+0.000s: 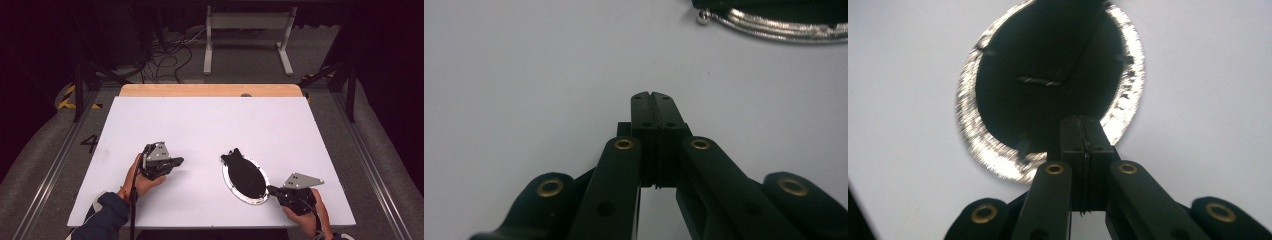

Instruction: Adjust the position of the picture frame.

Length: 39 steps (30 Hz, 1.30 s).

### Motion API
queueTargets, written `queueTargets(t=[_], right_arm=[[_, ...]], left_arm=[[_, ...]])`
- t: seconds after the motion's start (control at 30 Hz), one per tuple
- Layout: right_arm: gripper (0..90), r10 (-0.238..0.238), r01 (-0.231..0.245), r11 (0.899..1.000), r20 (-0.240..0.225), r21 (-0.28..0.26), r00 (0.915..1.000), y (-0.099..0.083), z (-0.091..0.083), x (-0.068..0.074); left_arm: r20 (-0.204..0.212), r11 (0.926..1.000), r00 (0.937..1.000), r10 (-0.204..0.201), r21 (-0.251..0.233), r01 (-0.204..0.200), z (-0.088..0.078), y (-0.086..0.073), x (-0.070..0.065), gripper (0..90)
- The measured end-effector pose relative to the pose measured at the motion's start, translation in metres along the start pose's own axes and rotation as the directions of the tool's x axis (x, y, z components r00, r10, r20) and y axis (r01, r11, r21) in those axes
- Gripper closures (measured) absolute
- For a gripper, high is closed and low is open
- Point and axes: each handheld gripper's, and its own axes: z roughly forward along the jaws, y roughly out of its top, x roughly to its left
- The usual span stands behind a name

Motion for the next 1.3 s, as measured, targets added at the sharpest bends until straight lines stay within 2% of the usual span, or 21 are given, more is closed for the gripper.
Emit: queueTargets(t=[0.07,0.17,0.23,0.3,0.37,0.43,0.5,0.53,0.57,0.6,0.67,0.73,0.77,0.83,0.97,1.03,1.13,1.3], right_arm=[[90.0,-0.002,0.002,1.0,-0.046,-0.002,0.999,0.0,-0.004,0.007],[90.0,-0.061,0.064,0.997,-0.071,0.045,0.9956,-0.002,-0.001,0.018],[90.0,-0.089,0.094,0.993,-0.063,0.069,0.994,-0.004,0.002,0.022],[90.0,-0.08,0.084,0.995,-0.066,0.059,0.9946,-0.004,0.002,0.02],[90.0,-0.095,0.097,0.994,-0.024,0.056,0.9952,-0.006,0.001,0.02],[90.0,-0.078,0.078,0.996,0.001,0.045,0.9969,-0.007,0.001,0.018],[90.0,-0.059,0.059,0.998,-0.006,0.032,0.9983,-0.008,0.002,0.015],[90.0,-0.059,0.06,0.998,-0.006,0.033,0.9982,-0.008,0.002,0.015],[90.0,-0.068,0.068,0.997,-0.002,0.044,0.9977,-0.008,0.002,0.016],[90.0,-0.079,0.079,0.995,-0.006,0.055,0.9969,-0.008,0.002,0.018],[90.0,-0.089,0.089,0.994,-0.012,0.06,0.996,-0.009,0.002,0.019],[90.0,-0.105,0.108,0.992,-0.044,0.064,0.9935,-0.008,0.003,0.022],[90.0,-0.107,0.11,0.992,-0.047,0.064,0.9931,-0.008,0.003,0.023],[90.0,-0.106,0.109,0.992,-0.052,0.061,0.993,-0.008,0.004,0.023],[90.0,-0.109,0.112,0.992,-0.049,0.059,0.9929,-0.008,0.004,0.024],[90.0,-0.111,0.113,0.992,-0.045,0.057,0.9928,-0.008,0.005,0.024],[90.0,-0.106,0.108,0.993,-0.042,0.051,0.9934,-0.009,0.005,0.024],[90.0,-0.102,0.103,0.994,-0.028,0.041,0.9944,-0.01,0.006,0.025]], left_arm=[[0.013,0.9996,0.9999,0.0,-0.027,0.0,0.005,0.009,0.003,89.7],[0.026,0.9985,0.9996,-0.007,-0.053,0.008,0.015,0.023,0.007,89.7],[0.036,0.9984,0.9993,0.002,-0.056,0.0,0.025,0.032,0.007,89.7],[0.049,0.9979,0.9988,-0.004,-0.064,0.007,0.035,0.04,0.007,89.7],[0.061,0.998,0.998,-0.017,-0.06,0.021,0.048,0.05,0.006,89.6],[0.063,0.9984,0.998,-0.011,-0.055,0.015,0.06,0.06,0.004,89.4],[0.068,0.9987,0.9977,-0.007,-0.05,0.011,0.073,0.07,0.001,88.7],[0.068,0.9993,0.9977,0.001,-0.038,0.001,0.08,0.074,-0.001,88.7],[0.068,0.9993,0.9977,0.001,-0.038,0.001,0.08,0.074,-0.001,88.7],[0.076,0.9996,0.9971,0.009,-0.027,-0.007,0.092,0.081,-0.004,88.7],[0.076,0.9997,0.997,0.014,-0.021,-0.013,0.097,0.083,-0.005,88.9],[0.064,0.9996,0.9976,0.027,-0.006,-0.027,0.107,0.086,-0.007,88.7],[0.064,0.9991,0.9971,0.041,0.009,-0.042,0.112,0.087,-0.007,88.6],[0.059,0.9983,0.9974,0.043,0.038,-0.045,0.119,0.087,-0.008,88.0],[0.086,0.9955,0.9951,0.048,0.077,-0.055,0.132,0.085,-0.01,86.8],[0.09,0.9952,0.9948,0.047,0.081,-0.054,0.134,0.086,-0.011,86.8],[0.092,0.9896,0.9911,0.096,0.098,-0.105,0.135,0.089,-0.013,86.6],[0.122,0.9872,0.9875,0.099,0.112,-0.113,0.134,0.09,-0.013,89.7]])
